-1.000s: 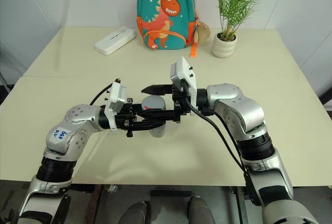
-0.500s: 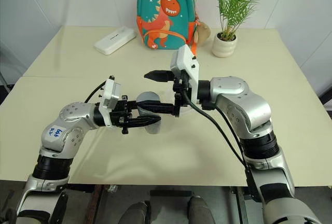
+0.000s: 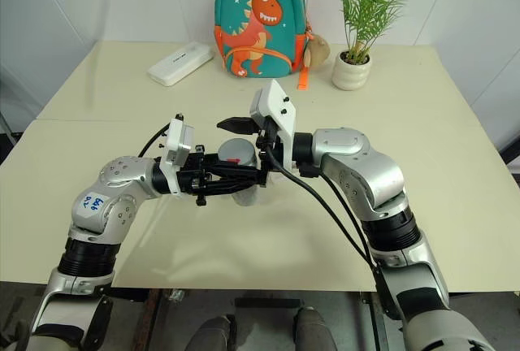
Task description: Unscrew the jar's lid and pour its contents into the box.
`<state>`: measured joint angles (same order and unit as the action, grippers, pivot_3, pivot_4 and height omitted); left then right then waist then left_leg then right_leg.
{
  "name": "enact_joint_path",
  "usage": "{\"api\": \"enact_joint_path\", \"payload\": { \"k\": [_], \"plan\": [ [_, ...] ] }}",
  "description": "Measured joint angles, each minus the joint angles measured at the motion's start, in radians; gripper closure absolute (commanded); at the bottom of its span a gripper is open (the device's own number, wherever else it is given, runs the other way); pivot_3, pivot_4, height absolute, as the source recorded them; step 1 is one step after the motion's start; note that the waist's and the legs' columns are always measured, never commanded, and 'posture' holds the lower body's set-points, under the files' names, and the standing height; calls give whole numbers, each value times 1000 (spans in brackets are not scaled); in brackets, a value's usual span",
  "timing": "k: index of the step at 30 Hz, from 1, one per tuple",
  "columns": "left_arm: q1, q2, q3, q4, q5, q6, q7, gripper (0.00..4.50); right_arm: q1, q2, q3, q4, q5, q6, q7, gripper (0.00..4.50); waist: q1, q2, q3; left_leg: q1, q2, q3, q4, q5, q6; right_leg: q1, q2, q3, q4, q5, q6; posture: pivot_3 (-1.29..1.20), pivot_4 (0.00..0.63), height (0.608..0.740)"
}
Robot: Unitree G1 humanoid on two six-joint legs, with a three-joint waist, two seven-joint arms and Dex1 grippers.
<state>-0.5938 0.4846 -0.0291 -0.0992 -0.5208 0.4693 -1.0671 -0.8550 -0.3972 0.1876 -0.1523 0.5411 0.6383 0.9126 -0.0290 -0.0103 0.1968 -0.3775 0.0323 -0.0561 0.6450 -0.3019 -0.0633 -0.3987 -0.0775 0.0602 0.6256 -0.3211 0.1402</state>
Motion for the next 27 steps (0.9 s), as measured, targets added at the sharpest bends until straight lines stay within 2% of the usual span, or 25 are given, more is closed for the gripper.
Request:
{"api": "enact_joint_path", "payload": {
  "k": [8, 12, 17, 21, 27],
  "plan": [
    [4, 9, 16, 25, 16, -1, 11, 2534, 39, -142, -33, 35, 10, -95, 104, 30, 1, 0, 0, 0, 0, 0, -1, 0, 0, 0, 0, 0, -1, 0, 0, 0, 150, 740],
    [36, 33, 16, -5, 8, -3, -29, 2534, 85, -249, -185, 116, 0, -90, 80, 30, 6, -1, 1, -1, 0, 0, 0, 0, 0, 0, 0, 0, -2, 0, 0, 0, 150, 740],
    [42, 42, 16, -9, 6, -3, -40, 2534, 182, -303, -234, 19, 71, -43, 143, 30, -4, 0, 2, -1, 0, 1, -2, 0, 1, 0, 0, 0, -3, 0, 0, 0, 150, 740],
    [42, 50, 21, -5, 6, -4, -45, 2534, 188, -292, -224, -45, 98, -17, 163, 30, -3, 2, 4, -1, 0, 1, 1, 0, 1, 0, 0, 0, -1, 0, 1, 0, 150, 740],
    [30, 46, 17, 4, 10, -13, -48, 2534, 65, -116, -147, -58, 103, 11, 58, 30, -1, 2, 4, 0, 0, -1, 1, 2, 0, 0, 0, 0, 2, 0, 1, 0, 150, 740]
  ]
}}
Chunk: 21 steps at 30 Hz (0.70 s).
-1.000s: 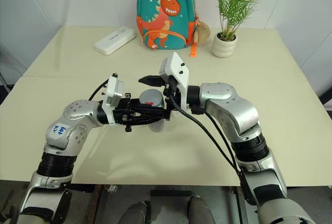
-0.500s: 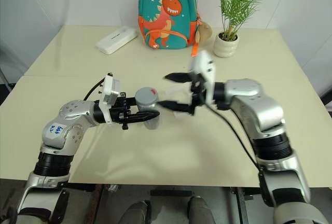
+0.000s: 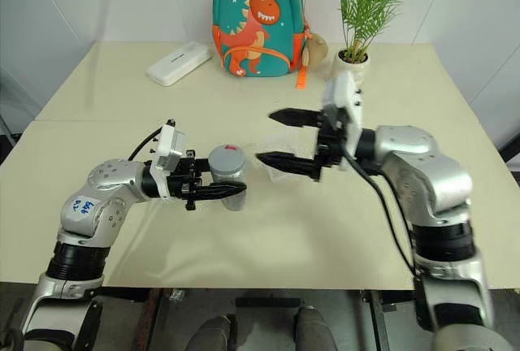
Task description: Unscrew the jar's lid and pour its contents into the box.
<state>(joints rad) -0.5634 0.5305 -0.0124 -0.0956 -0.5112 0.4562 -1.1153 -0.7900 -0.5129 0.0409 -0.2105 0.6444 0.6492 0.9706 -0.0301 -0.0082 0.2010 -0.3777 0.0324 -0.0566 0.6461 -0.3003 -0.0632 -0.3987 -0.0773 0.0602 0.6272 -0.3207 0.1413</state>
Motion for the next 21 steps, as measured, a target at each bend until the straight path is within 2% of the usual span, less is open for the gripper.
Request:
{"api": "enact_joint_path", "payload": {
  "k": [5, 8, 10, 15, 21],
  "plan": [
    [-2, -7, -8, 6, 1, -1, 1, 2534, -35, 82, 69, -4, -22, 34, -70, 30, 4, 0, 0, -3, 0, 0, 0, 0, 0, -1, 0, 0, -2, 0, 0, 0, 150, 740],
    [-2, -9, -9, 6, 1, -1, 1, 2534, -34, 114, 101, -49, -12, 77, -86, 30, 2, 0, 0, -13, 0, 0, 1, 1, -2, -13, 0, 0, 2, 0, 0, 0, 150, 740],
    [-2, -11, -11, 7, 1, -1, 1, 2534, -34, 125, 117, -67, -6, 102, -96, 30, 2, 0, 0, -14, 0, 0, 1, 4, -7, -15, 0, 0, 1, 0, 0, 0, 150, 740],
    [-2, -18, -14, 7, 1, -1, 1, 2534, -35, 153, 143, -72, -24, 116, -135, 30, -1, 0, 0, -13, 0, 0, 1, 4, -7, -15, 0, 0, 2, 0, 0, 0, 150, 740],
    [-2, -20, -17, 7, 1, 0, 1, 2534, -38, 129, 147, -49, -55, 104, -134, 30, 1, 0, 0, -13, -1, 0, 1, 5, -6, -15, 0, 0, 3, 0, 0, 0, 150, 740]
  ]
}}
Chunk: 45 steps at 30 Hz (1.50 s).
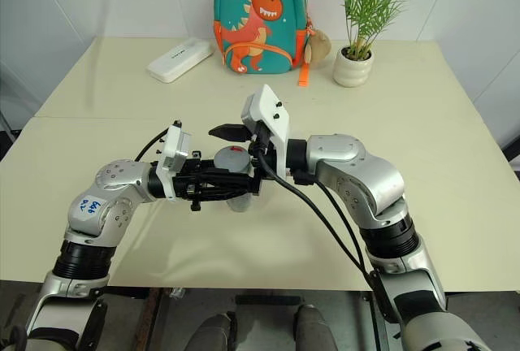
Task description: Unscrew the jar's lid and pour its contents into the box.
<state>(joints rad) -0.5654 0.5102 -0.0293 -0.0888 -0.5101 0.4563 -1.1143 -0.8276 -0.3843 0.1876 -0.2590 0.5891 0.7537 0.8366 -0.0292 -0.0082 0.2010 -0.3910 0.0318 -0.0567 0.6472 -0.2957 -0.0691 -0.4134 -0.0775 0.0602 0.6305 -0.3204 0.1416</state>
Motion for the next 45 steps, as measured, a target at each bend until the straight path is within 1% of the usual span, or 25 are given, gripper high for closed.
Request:
{"api": "enact_joint_path", "payload": {
  "k": [9, 16, 24, 38, 45],
  "plan": [
    [0, -3, -1, 0, 0, 4, 17, 2534, 14, -60, -22, 32, -8, -50, 53, 30, 0, 0, 0, 0, 0, 0, 0, 0, 0, 0, 0, 0, 0, 0, 0, 0, 150, 740],
    [-1, -2, 0, 0, -1, 4, 17, 2534, 57, -130, -88, 27, 56, -39, 130, 30, 0, 0, 0, 0, 0, 0, 0, 0, 0, 0, 0, 0, 0, 0, 0, 0, 150, 740],
    [-1, -2, 0, 0, -1, 3, 9, 2534, 80, -153, -89, 16, 71, -34, 169, 30, 1, 0, 0, 0, 0, 0, 1, 0, 1, 0, 0, 0, 1, 0, 0, 0, 150, 740],
    [-1, 2, 0, 0, -1, 3, 8, 2534, 87, -152, -89, 13, 97, -29, 177, 30, 1, 0, 0, 1, 0, 0, 1, 1, 0, 0, 0, 0, 2, 0, 0, 0, 150, 740],
    [-1, 5, 1, -1, -1, 3, 8, 2534, 46, -83, -81, 14, 103, -22, 139, 30, 1, 0, 0, 1, 0, 0, 1, 1, 0, 0, 0, 0, 5, 0, 0, 0, 150, 740]
  ]
}}
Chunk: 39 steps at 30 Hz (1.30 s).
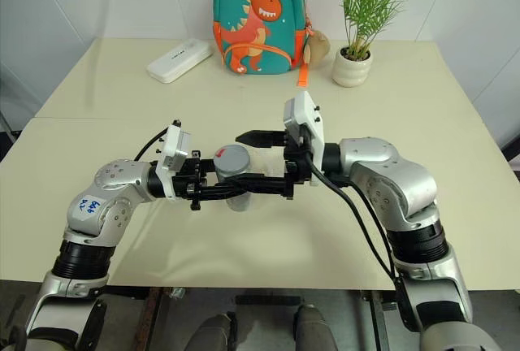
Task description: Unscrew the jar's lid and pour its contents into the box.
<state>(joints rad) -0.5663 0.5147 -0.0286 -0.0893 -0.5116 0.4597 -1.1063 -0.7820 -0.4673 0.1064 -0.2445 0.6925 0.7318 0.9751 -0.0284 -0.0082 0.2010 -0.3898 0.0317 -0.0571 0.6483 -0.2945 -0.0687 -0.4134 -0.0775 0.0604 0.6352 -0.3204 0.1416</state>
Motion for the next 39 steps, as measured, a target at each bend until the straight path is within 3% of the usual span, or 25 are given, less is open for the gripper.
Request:
{"api": "enact_joint_path", "payload": {
  "k": [18, 21, 25, 32, 36, 39],
  "plan": [
    [0, 5, 1, -13, 0, 5, 2, 2534, -14, 58, 43, 51, -51, 6, -18, 30, -1, 0, 0, 0, 0, 0, 0, 0, 1, 0, 0, 0, 2, 0, 0, 0, 150, 740],
    [0, 5, 1, -13, 0, 5, 2, 2534, -20, 65, 43, 55, -55, 1, -20, 535, -2, 0, 0, 1, 0, 0, 0, 0, 1, 0, 0, 0, 2, 0, 0, 0, 150, 740],
    [0, 6, 6, -14, -2, 6, 4, 2534, -21, 83, 36, 56, -45, -4, -27, 1790, -2, 0, 0, 0, 0, 0, 0, 0, 1, 0, 0, 0, 2, 0, 0, 0, 150, 740],
    [0, 6, 10, -25, -13, 6, 1, 2534, -21, 102, -5, 55, 27, 56, -50, 1790, -1, 0, 0, 1, 0, -1, 0, 0, 1, 0, 0, 0, 2, 0, 0, 0, 150, 740],
    [0, 9, 9, -23, -13, 8, 1, 2534, -49, 173, -130, 58, 171, 130, -154, 1790, -4, 0, 0, 1, 0, -1, 0, 0, 1, 0, 0, 0, 3, 0, 0, 0, 150, 740],
    [0, 11, 10, -23, -13, 8, 1, 2534, -85, 138, -198, 54, 212, 145, -207, 1790, 0, 0, 0, 1, 0, -1, 0, 0, 1, 0, 0, 0, 2, 0, 0, 0, 150, 740]
  ]
}}
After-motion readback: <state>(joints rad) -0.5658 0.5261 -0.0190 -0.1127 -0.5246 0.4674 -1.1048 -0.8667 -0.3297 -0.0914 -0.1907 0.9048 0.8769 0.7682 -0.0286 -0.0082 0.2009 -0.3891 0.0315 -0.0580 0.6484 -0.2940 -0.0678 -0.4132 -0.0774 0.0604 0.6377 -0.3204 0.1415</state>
